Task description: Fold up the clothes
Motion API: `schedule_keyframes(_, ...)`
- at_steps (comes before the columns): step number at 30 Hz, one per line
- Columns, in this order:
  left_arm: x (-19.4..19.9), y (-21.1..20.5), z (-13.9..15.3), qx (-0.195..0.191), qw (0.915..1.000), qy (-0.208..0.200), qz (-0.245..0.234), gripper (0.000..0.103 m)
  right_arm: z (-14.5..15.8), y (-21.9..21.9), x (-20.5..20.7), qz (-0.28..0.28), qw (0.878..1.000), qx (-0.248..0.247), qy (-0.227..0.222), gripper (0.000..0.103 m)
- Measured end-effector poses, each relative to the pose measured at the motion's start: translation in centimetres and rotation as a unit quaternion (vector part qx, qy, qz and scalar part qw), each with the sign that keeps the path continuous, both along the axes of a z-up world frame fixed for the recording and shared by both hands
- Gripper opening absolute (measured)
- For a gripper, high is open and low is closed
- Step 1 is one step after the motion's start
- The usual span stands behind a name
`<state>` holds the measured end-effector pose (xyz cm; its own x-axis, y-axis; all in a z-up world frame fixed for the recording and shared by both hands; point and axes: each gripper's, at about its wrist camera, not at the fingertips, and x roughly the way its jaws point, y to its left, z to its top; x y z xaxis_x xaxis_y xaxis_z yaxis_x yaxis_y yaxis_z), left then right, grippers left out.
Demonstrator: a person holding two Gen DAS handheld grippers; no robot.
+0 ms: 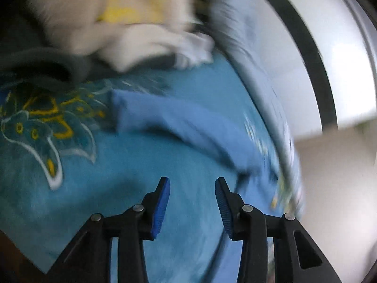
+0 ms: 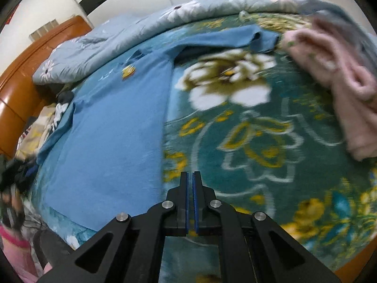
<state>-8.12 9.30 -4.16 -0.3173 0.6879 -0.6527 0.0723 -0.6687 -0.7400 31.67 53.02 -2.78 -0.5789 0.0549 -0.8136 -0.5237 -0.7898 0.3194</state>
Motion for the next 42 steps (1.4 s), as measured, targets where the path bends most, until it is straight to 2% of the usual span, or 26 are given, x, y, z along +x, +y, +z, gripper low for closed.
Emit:
schedule_keyframes(3,-3.1,-1.1,-1.3,0.034,0.9965,-0.051,0.057,0.047,-0.2,-0.9,-1.4,0.019,1.000,0.005,-0.005,0.003)
schedule_keyframes(7,-5.1,-1.5,-2.5,0.043,0.9910,-0.080,0.098,0.046,-0.3,-1.3,-2.6,0.029,0.999,0.011,-0.009,0.003)
schedule_keyframes(8,-5.4,-1.4,-2.4,0.030,0.9923,-0.069,0.099,0.042,-0.2,-1.2,-2.7,0.029,1.000,0.010,-0.008,0.003)
schedule_keyframes(9,-5.6,-1.3,-2.2,0.017,0.9933,-0.057,0.099,0.022,-0.2,-1.1,-2.8,0.028,1.000,0.008,-0.008,0.003)
schedule_keyframes(10,-5.7,-0.5,-1.7,-0.004,0.9953,-0.034,0.091,0.009,-0.3,-1.0,-2.9,0.028,1.000,0.008,-0.009,0.003)
schedule_keyframes(11,-6.1,0.2,-0.8,-0.034,0.9968,-0.004,0.072,0.006,-0.3,-1.0,-2.9,0.028,1.000,0.007,-0.009,0.003)
schedule_keyframes(13,-6.5,1.1,1.4,-0.046,0.9959,0.063,0.045,0.006,-0.3,-1.0,-3.0,0.029,1.000,0.007,-0.010,0.003)
schedule_keyframes(14,-6.4,1.3,2.7,-0.041,0.9929,0.106,0.035,0.006,-0.3,-1.1,-3.1,0.029,1.000,0.007,-0.010,0.003)
schedule_keyframes(16,-5.3,1.7,5.7,-0.040,0.9773,0.208,0.011,0.006,-0.3,-1.2,-3.2,0.029,0.999,0.008,-0.011,0.003)
schedule_keyframes(17,-4.5,1.8,7.0,-0.038,0.9665,0.254,-0.002,0.006,-0.3,-1.3,-3.2,0.030,0.999,0.008,-0.011,0.003)
schedule_keyframes(18,-4.1,1.7,7.1,-0.042,0.9638,0.263,-0.008,0.006,-0.3,-1.3,-3.2,0.030,0.999,0.008,-0.011,0.003)
schedule_keyframes(19,-4.0,1.7,6.2,-0.065,0.9656,0.252,-0.011,0.006,-0.4,-1.2,-3.2,0.029,1.000,0.007,-0.011,0.003)
schedule_keyframes(21,-4.6,1.2,3.2,-0.109,0.9729,0.203,-0.011,0.006,-0.5,-1.2,-3.1,0.028,1.000,0.005,-0.008,0.003)
schedule_keyframes(23,-5.6,0.1,-0.9,-0.141,0.9808,0.135,-0.007,0.006,-0.4,-1.2,-3.1,0.030,0.999,0.007,-0.009,0.003)
schedule_keyframes(24,-5.8,-0.6,-2.6,-0.121,0.9872,0.105,-0.002,0.007,-0.3,-1.3,-3.1,0.032,0.999,0.011,-0.011,0.003)
schedule_keyframes(27,-5.4,-2.2,-3.8,-0.072,0.9931,0.090,0.022,0.011,0.2,-1.4,-3.0,0.035,0.999,0.030,-0.017,0.003)
schedule_keyframes(28,-5.0,-2.3,-3.7,-0.070,0.9934,0.087,0.022,0.012,0.3,-1.3,-3.0,0.033,0.999,0.034,-0.018,0.003)
schedule_keyframes(31,-4.6,-3.0,-3.4,-0.035,0.9964,0.073,0.024,0.035,0.3,-1.0,-3.0,0.027,0.999,0.034,-0.016,0.003)
schedule_keyframes(33,-4.3,-3.7,-3.1,-0.005,0.9977,0.063,0.026,0.057,0.5,-1.0,-3.3,0.029,0.999,0.039,-0.014,0.003)
schedule_keyframes(34,-4.3,-3.7,-2.7,0.006,0.9975,0.058,0.040,0.060,0.6,-1.0,-3.5,0.031,0.999,0.042,-0.012,0.003)
schedule_keyframes(38,-5.6,-4.2,-3.1,0.030,0.9951,0.012,0.094,0.061,1.8,-1.1,-5.7,0.048,0.997,0.058,0.011,0.003)
schedule_keyframes(42,-6.1,-4.3,-3.0,0.022,0.9913,-0.026,0.128,0.061,2.3,-1.8,-9.1,0.069,0.995,0.066,0.028,0.017)
